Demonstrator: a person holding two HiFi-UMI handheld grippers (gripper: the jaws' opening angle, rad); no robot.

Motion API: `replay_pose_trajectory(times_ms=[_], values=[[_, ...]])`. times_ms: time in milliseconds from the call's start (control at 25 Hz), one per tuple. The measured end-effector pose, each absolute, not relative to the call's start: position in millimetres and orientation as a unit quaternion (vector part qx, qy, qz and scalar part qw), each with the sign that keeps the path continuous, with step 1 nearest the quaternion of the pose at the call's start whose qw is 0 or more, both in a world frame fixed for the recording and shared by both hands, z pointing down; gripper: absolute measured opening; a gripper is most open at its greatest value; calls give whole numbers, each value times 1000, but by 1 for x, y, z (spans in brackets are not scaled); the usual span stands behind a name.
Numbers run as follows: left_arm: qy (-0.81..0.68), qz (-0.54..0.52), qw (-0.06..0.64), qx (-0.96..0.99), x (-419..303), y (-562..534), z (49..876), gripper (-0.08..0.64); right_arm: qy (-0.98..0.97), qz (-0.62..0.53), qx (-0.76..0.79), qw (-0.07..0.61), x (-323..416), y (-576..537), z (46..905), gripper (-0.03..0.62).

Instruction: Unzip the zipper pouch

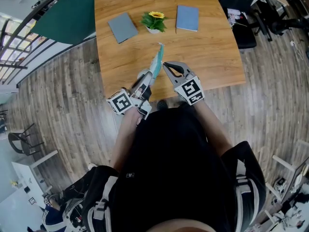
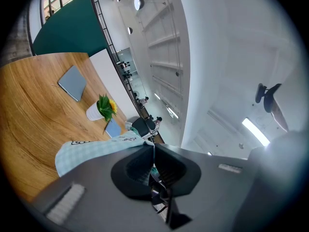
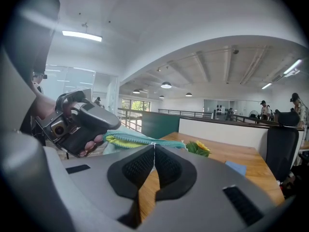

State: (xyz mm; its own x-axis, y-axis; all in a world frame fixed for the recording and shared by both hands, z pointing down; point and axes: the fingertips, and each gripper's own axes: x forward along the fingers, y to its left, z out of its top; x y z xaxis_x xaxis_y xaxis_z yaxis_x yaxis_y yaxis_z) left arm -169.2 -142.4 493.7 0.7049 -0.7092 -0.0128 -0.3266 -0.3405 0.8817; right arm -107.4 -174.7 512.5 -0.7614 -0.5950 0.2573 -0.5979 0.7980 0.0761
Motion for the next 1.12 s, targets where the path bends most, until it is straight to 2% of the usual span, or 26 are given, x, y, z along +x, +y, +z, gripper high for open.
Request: replay_pose_trajectory(times_ms=[1120], values=[[-307, -191, 469, 805, -159, -135, 488, 8, -930, 17, 340, 139, -92, -188, 516, 9]])
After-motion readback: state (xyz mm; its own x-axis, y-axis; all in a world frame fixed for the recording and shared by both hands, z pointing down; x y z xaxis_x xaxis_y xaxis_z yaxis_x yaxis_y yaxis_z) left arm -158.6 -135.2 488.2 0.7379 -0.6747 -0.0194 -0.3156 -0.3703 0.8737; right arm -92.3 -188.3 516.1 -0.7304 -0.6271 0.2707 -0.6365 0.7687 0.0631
